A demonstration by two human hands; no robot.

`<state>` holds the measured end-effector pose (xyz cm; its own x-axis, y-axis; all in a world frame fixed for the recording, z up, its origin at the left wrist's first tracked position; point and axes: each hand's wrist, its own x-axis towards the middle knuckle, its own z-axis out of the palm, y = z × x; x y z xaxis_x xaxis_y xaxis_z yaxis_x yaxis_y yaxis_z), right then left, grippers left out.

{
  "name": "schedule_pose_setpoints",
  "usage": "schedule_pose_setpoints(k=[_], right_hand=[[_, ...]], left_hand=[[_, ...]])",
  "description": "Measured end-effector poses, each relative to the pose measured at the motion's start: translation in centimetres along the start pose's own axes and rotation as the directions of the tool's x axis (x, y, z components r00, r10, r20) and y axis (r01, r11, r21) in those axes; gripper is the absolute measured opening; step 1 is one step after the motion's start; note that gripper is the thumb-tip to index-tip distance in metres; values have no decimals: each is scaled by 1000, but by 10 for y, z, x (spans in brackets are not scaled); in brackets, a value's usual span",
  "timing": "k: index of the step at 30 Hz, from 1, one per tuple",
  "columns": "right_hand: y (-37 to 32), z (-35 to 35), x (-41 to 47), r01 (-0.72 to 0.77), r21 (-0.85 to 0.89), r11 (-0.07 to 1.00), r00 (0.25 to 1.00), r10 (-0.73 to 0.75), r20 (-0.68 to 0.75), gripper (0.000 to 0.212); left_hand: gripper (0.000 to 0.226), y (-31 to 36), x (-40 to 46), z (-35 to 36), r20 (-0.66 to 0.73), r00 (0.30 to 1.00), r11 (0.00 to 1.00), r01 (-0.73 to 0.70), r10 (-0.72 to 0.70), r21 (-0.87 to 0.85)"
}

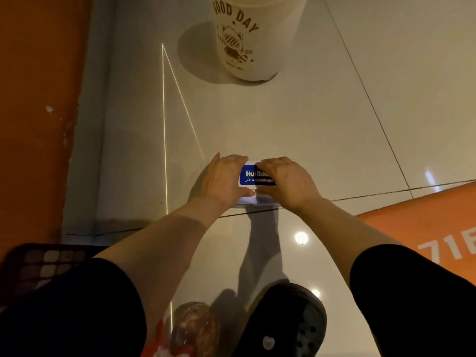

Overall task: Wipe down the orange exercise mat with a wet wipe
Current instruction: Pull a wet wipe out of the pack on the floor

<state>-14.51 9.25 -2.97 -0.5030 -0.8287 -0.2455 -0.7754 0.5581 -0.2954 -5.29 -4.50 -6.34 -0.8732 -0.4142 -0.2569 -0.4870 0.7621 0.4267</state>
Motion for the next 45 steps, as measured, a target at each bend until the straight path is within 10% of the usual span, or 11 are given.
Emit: schedule_pose_setpoints(k=[10,16,33,38,45], right_hand=[[6,-17,18,-149,283,948,972,193,-134,42],[-10,-9,23,-310,373,874,766,462,-447,29],[-29,41,15,-228,121,966,908,255,-331,6],[-26,48,16,-194,19,981,939,191,-286,28],[-26,41,-2,-181,436,881,879,344,-331,15]], left_hand=[[115,10,-12,-2,-91,995,995,35,-44,-95],[78,10,-25,3,-244,963,994,-111,112,17],[74,13,-17,13,-253,966,994,-73,51,-78],[75,13,-19,14,-282,957,992,-91,64,-85],[81,10,-18,21,-285,958,983,-19,-34,-181]])
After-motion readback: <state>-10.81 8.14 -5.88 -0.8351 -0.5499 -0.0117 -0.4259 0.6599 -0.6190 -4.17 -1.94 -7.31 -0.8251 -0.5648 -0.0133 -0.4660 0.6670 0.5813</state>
